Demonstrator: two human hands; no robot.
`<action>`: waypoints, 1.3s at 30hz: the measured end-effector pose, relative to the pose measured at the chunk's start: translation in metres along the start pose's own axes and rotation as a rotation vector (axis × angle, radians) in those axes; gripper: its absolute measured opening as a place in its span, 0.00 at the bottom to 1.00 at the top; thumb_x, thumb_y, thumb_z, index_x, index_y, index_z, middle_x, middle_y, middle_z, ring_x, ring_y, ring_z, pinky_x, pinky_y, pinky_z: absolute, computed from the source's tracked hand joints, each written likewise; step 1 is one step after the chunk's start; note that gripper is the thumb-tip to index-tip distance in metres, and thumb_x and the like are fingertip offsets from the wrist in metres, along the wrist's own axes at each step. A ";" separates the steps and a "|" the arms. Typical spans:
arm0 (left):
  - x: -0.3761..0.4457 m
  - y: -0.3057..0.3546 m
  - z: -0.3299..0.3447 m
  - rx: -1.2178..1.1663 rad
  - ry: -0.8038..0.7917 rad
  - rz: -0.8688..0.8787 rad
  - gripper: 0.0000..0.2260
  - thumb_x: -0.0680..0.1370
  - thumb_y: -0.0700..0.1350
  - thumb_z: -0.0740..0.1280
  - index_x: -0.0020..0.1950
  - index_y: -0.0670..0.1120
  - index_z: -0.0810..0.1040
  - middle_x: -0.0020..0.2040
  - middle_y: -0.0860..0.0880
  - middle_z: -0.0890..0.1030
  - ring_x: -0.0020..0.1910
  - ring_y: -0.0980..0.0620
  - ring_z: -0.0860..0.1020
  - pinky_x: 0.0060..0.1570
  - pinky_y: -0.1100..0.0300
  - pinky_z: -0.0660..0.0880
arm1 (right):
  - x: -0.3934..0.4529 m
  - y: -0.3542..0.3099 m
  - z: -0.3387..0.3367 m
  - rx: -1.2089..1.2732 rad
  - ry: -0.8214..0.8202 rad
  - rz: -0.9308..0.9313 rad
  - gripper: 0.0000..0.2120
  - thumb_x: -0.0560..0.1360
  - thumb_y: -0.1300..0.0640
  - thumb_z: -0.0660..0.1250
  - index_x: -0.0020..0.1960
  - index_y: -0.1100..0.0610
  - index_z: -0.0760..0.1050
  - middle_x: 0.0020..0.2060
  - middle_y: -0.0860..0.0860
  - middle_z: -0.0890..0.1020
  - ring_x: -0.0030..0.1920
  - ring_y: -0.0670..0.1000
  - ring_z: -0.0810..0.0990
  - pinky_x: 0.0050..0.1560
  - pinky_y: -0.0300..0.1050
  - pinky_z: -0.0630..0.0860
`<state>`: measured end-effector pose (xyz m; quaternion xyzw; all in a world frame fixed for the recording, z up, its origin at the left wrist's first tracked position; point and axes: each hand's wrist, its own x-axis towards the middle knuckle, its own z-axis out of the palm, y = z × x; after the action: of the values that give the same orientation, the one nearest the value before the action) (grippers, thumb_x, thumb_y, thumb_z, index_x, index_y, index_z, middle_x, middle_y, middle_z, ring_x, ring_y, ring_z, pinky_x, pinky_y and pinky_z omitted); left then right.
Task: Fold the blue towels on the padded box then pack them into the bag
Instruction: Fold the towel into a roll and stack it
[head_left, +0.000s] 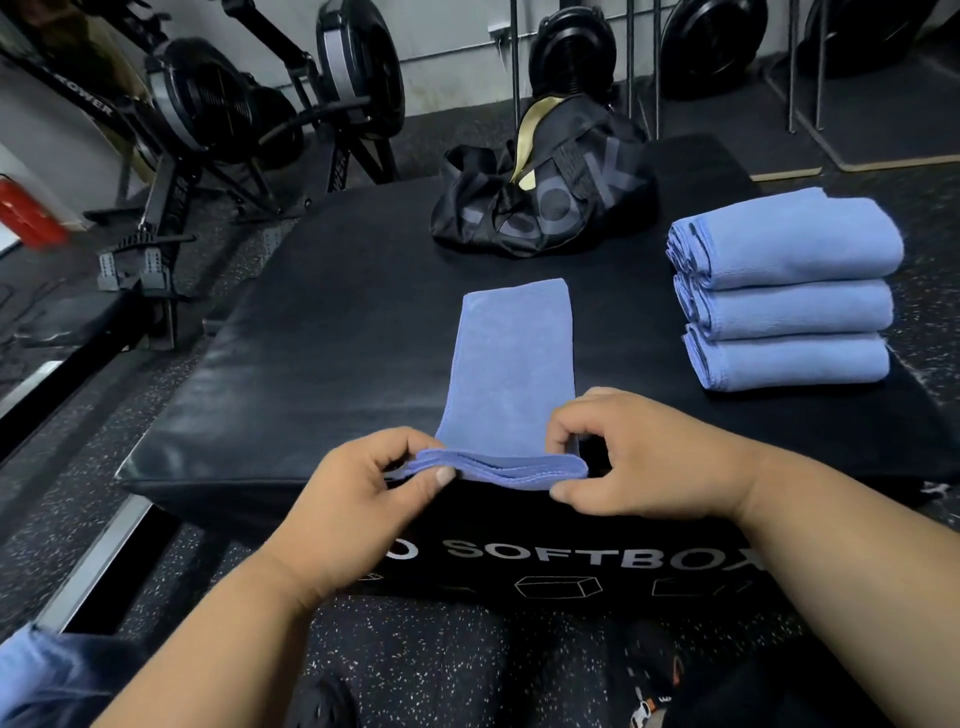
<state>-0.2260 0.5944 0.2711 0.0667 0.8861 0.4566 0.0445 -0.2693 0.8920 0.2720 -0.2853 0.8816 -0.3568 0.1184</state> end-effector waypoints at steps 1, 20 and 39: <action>0.003 0.003 0.000 -0.032 -0.004 -0.006 0.03 0.81 0.46 0.74 0.50 0.54 0.86 0.47 0.53 0.87 0.47 0.54 0.84 0.54 0.51 0.80 | 0.000 0.000 0.001 0.049 0.006 0.016 0.08 0.72 0.45 0.77 0.44 0.47 0.80 0.42 0.40 0.82 0.50 0.43 0.79 0.51 0.38 0.75; 0.068 -0.019 0.024 0.091 0.077 -0.282 0.14 0.80 0.60 0.70 0.43 0.51 0.81 0.37 0.58 0.82 0.35 0.59 0.76 0.41 0.59 0.74 | 0.039 0.031 0.023 0.196 0.316 0.369 0.09 0.77 0.46 0.74 0.43 0.50 0.80 0.29 0.43 0.76 0.28 0.39 0.73 0.31 0.33 0.67; 0.081 -0.025 0.022 0.175 0.030 -0.291 0.16 0.79 0.62 0.69 0.42 0.51 0.77 0.32 0.59 0.78 0.29 0.60 0.72 0.36 0.59 0.70 | 0.037 0.030 0.022 0.494 0.253 0.288 0.16 0.72 0.48 0.81 0.55 0.46 0.80 0.28 0.46 0.74 0.29 0.45 0.71 0.35 0.41 0.68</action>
<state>-0.3051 0.6105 0.2369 -0.0654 0.9232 0.3676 0.0909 -0.3029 0.8749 0.2355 -0.0736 0.8074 -0.5723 0.1228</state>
